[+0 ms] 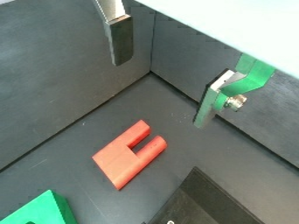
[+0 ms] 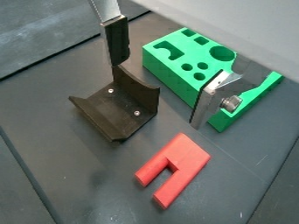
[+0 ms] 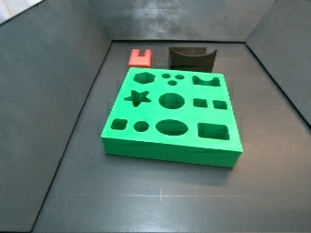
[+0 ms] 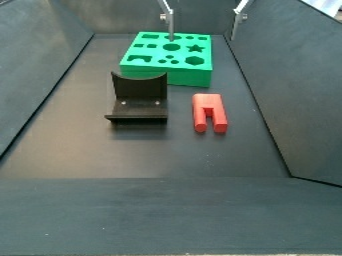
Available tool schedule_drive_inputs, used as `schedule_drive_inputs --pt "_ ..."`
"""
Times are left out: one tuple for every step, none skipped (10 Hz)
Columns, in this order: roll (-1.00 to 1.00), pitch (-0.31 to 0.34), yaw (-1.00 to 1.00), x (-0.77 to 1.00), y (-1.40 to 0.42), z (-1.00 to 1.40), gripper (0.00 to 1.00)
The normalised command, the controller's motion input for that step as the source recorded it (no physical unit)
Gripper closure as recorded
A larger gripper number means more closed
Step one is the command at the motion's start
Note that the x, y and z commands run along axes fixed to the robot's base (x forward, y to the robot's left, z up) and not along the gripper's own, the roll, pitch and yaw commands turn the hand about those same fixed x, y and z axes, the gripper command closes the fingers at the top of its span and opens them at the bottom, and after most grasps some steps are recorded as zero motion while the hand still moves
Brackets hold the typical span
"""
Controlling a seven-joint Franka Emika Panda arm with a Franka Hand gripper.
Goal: Pick up the square-circle object. Move up. Place the square-circle object on the fixture. Regrasp the square-circle object. Move to above the board. Insert the square-circle object.
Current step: Pick up the square-circle object.
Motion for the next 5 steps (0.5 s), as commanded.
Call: schedule_drive_inputs --pt "-0.17 -0.334 -0.1 -0.72 0.09 -0.48 0.0" --pt "0.0 0.043 0.0 -0.1 0.12 -1.0 0.0" --pt "0.0 0.044 0.0 -0.1 0.08 -1.0 0.0" --pt "0.0 0.059 0.0 -0.02 0.0 -1.0 0.0" --pt "-0.09 0.023 0.0 0.0 0.0 -0.95 0.0"
